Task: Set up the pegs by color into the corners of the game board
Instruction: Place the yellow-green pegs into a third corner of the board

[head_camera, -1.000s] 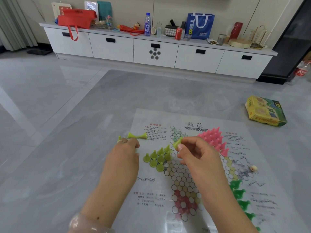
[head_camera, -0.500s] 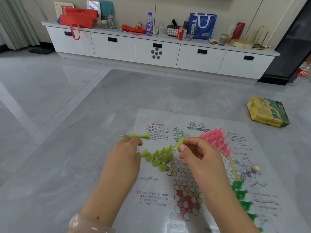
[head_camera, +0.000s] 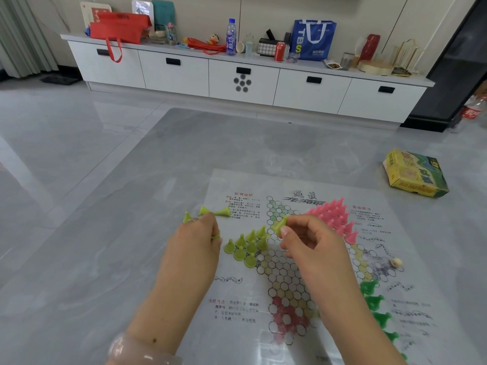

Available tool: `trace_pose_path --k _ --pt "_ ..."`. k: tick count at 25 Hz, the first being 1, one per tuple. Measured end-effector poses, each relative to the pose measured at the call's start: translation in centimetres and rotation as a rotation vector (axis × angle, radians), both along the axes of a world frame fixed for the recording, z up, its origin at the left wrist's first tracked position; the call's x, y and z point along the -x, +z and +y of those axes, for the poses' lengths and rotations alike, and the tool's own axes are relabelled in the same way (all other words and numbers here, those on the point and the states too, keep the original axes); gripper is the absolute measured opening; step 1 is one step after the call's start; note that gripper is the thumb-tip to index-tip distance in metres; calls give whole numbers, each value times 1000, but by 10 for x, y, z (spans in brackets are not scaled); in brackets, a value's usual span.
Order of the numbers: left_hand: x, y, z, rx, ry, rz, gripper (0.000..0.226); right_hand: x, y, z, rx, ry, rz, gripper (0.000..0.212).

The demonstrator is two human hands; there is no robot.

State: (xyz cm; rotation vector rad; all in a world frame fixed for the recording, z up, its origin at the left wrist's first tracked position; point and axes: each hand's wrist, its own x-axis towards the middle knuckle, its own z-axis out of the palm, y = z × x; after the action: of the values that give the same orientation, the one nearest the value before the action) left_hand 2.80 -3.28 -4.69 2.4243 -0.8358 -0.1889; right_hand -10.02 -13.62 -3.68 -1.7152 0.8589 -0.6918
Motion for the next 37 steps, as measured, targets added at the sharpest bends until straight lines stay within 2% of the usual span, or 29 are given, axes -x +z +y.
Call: trace_pose_path --k 4,9,13,17,37 --pt "1 8 5 118 54 4 22 2 -3 -2 97 -1 97 12" --pt "0 13 10 183 12 76 4 0 -13 -1 239 35 298 7" --pt "-1 16 14 175 22 115 18 -2 -19 1 409 92 382 5" --pt "-3 16 17 163 46 128 16 -6 -26 3 494 116 425 6" --pt "-9 16 25 150 52 127 13 -9 -27 7 531 111 447 8"
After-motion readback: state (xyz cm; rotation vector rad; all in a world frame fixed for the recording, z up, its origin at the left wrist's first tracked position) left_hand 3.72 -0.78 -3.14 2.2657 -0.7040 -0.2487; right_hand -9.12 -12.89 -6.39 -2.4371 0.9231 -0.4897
